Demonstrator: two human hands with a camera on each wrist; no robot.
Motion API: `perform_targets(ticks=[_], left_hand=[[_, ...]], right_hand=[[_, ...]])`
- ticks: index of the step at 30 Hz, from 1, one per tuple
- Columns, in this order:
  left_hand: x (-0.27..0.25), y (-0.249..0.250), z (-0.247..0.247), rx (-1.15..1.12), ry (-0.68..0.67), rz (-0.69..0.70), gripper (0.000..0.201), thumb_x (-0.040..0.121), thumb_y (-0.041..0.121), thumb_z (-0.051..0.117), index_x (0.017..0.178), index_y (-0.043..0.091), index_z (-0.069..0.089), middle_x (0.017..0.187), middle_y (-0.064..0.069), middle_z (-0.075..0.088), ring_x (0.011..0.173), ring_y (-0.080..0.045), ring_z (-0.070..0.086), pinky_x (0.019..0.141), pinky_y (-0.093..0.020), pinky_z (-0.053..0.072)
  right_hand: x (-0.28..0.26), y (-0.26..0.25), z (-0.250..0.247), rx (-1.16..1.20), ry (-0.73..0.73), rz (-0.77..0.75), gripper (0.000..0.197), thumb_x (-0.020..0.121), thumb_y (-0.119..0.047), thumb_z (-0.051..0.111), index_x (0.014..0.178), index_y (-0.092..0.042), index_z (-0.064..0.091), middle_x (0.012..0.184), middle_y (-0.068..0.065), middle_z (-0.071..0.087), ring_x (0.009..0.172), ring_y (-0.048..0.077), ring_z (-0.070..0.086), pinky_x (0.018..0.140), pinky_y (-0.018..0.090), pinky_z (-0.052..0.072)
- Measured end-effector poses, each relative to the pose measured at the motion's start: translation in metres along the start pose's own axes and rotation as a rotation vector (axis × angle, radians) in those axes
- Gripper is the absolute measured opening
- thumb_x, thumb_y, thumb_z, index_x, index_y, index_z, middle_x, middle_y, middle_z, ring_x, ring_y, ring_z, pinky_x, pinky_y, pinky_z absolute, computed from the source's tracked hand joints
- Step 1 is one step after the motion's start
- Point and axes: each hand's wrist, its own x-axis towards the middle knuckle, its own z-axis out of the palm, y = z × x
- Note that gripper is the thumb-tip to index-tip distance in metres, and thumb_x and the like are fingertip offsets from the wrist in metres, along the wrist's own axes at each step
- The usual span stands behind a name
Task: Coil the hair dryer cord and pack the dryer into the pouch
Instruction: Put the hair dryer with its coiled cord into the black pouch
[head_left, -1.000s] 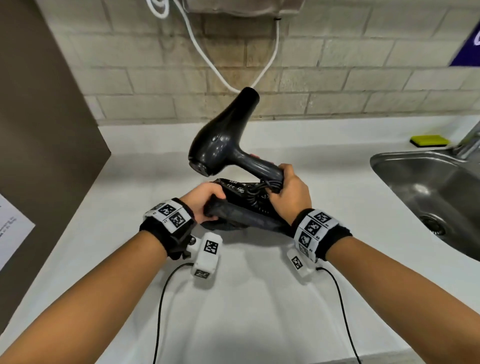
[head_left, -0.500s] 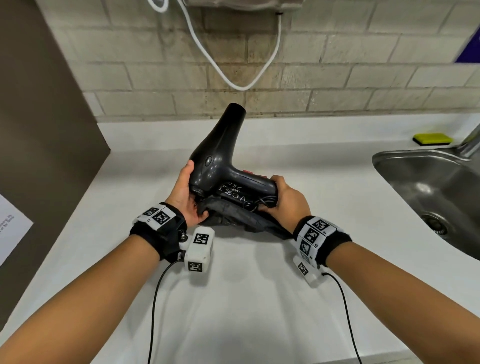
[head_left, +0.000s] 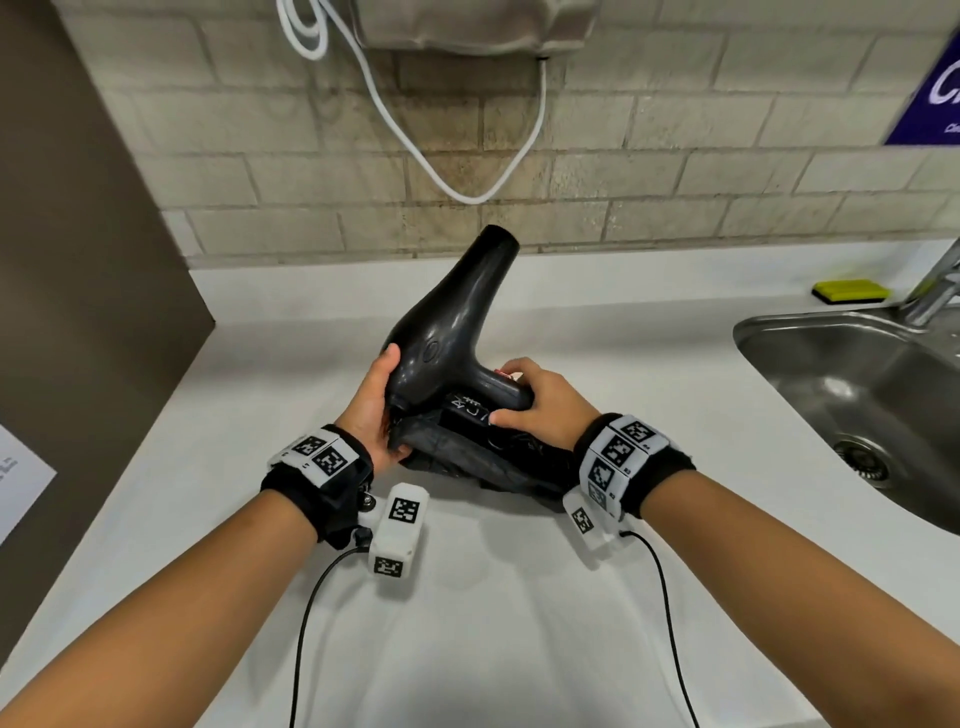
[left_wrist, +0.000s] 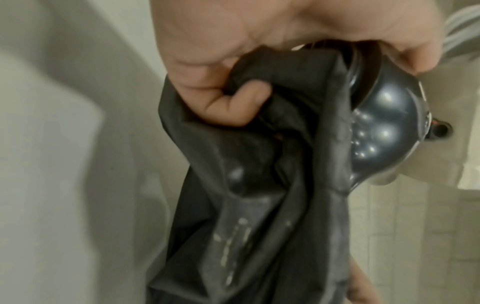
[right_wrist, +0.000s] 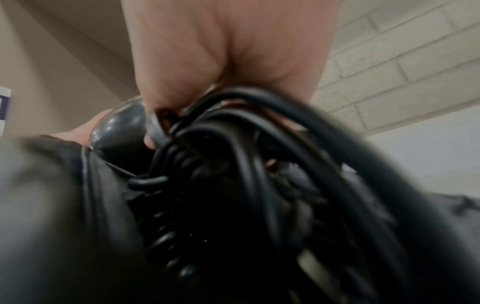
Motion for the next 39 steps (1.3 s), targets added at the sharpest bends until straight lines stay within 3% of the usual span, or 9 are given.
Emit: perform_targets(ticks=[3, 5, 8, 13, 21, 23, 29, 33, 39], left_hand=[[-0.002, 0.008, 0.001, 0.079, -0.127, 0.048, 0.082, 0.056, 0.071, 0.061, 0.118, 0.016, 0.060, 0.112, -0.010, 0.067, 0.103, -0.024, 0.064, 0.085, -0.035, 0.055], [0.000, 0.015, -0.001, 0.199, -0.161, 0.113, 0.073, 0.062, 0.061, 0.071, 0.115, 0.013, 0.057, 0.110, -0.012, 0.067, 0.096, -0.021, 0.066, 0.083, -0.032, 0.055], [0.003, 0.027, 0.000, 0.394, -0.157, 0.153, 0.011, 0.091, 0.020, 0.053, 0.101, 0.016, 0.053, 0.099, -0.005, 0.062, 0.077, -0.010, 0.065, 0.068, -0.022, 0.056], [0.006, 0.044, 0.004, 0.790, -0.112, 0.201, 0.046, 0.077, -0.020, 0.053, 0.112, 0.010, 0.049, 0.098, -0.007, 0.057, 0.095, -0.021, 0.054, 0.071, -0.024, 0.049], [0.009, 0.069, 0.022, 1.394, 0.370, 0.339, 0.039, 0.085, 0.007, 0.042, 0.120, 0.012, 0.061, 0.132, -0.018, 0.047, 0.114, -0.036, 0.052, 0.102, -0.035, 0.042], [0.008, 0.075, 0.026, 1.471, 0.368, 0.278, 0.040, 0.087, 0.011, 0.041, 0.123, 0.015, 0.058, 0.137, -0.018, 0.038, 0.113, -0.037, 0.052, 0.104, -0.037, 0.041], [-0.009, 0.089, 0.043, 1.215, 0.323, 0.478, 0.043, 0.083, -0.006, 0.040, 0.112, 0.009, 0.067, 0.121, -0.010, 0.063, 0.114, -0.027, 0.055, 0.099, -0.026, 0.042], [-0.024, 0.088, 0.057, 1.448, 0.131, 0.466, 0.052, 0.085, -0.005, 0.037, 0.131, 0.015, 0.051, 0.139, -0.008, 0.043, 0.126, -0.029, 0.041, 0.096, -0.030, 0.038], [-0.033, 0.093, 0.075, 1.357, 0.086, 0.490, 0.057, 0.086, -0.007, 0.031, 0.130, 0.021, 0.053, 0.112, -0.007, 0.058, 0.091, -0.025, 0.056, 0.074, -0.031, 0.049]], right_hand=[[0.002, 0.004, -0.005, 0.008, -0.024, -0.008, 0.042, 0.079, -0.018, 0.069, 0.118, -0.016, 0.051, 0.100, 0.006, 0.063, 0.089, 0.023, 0.063, 0.084, 0.032, 0.051], [-0.001, 0.009, -0.010, 0.006, 0.010, -0.010, 0.037, 0.080, -0.014, 0.068, 0.114, -0.016, 0.052, 0.097, 0.005, 0.064, 0.088, 0.022, 0.062, 0.084, 0.032, 0.050], [-0.006, 0.015, -0.015, 0.005, 0.075, -0.016, 0.035, 0.080, -0.011, 0.067, 0.112, -0.017, 0.053, 0.097, 0.004, 0.064, 0.089, 0.021, 0.061, 0.083, 0.030, 0.049], [-0.009, 0.017, -0.016, -0.019, 0.137, -0.015, 0.037, 0.081, -0.015, 0.066, 0.114, -0.021, 0.051, 0.100, 0.004, 0.063, 0.088, 0.023, 0.063, 0.082, 0.036, 0.053], [-0.013, 0.009, -0.007, -0.061, 0.208, -0.036, 0.042, 0.083, -0.016, 0.066, 0.121, -0.017, 0.051, 0.107, -0.001, 0.061, 0.093, 0.014, 0.055, 0.084, 0.021, 0.038], [-0.013, 0.009, -0.006, -0.059, 0.190, -0.047, 0.047, 0.083, -0.016, 0.065, 0.127, -0.019, 0.048, 0.113, 0.001, 0.062, 0.100, 0.017, 0.057, 0.089, 0.022, 0.040], [-0.009, 0.018, -0.006, -0.089, 0.141, -0.043, 0.054, 0.086, -0.021, 0.060, 0.136, -0.029, 0.039, 0.126, 0.000, 0.057, 0.113, 0.021, 0.055, 0.101, 0.042, 0.043], [-0.005, 0.020, -0.009, -0.158, 0.206, -0.043, 0.054, 0.086, -0.016, 0.061, 0.136, -0.023, 0.042, 0.130, 0.002, 0.055, 0.120, 0.021, 0.049, 0.105, 0.028, 0.035], [0.001, 0.025, 0.000, -0.245, 0.204, -0.070, 0.052, 0.082, -0.018, 0.063, 0.129, -0.033, 0.048, 0.121, -0.004, 0.058, 0.115, 0.022, 0.052, 0.100, 0.042, 0.042]])
